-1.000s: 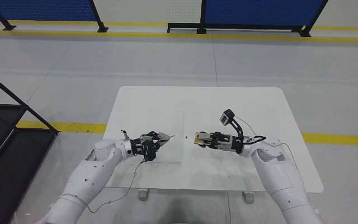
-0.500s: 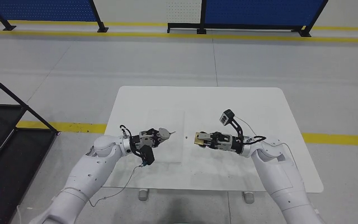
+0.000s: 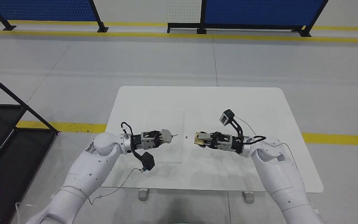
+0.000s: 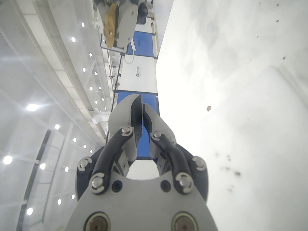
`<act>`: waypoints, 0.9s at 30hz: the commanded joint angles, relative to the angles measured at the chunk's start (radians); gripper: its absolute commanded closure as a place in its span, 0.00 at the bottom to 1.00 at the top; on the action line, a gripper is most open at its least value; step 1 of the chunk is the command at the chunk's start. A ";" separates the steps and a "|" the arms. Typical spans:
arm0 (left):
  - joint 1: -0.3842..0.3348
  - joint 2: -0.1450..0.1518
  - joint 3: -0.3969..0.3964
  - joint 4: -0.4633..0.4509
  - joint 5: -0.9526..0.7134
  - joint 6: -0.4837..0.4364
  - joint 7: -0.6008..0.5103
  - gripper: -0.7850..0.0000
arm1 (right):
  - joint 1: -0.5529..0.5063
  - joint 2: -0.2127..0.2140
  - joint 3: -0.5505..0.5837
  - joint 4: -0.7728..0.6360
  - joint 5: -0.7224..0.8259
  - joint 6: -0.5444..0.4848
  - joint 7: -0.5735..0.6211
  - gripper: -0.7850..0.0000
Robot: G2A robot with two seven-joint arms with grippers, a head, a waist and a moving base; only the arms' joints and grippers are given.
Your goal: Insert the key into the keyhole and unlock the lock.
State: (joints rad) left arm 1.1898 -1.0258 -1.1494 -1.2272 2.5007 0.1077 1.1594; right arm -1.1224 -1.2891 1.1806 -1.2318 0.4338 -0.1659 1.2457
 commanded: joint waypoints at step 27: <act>0.015 0.029 0.008 -0.069 0.092 0.229 0.157 1.00 | 0.124 -0.008 -0.159 0.102 -0.042 0.029 0.110 1.00</act>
State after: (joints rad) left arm 1.2008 -0.9986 -1.1395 -1.2867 2.5922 0.3405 1.3179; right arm -0.9995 -1.2966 1.0247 -1.1315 0.3916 -0.1331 1.3560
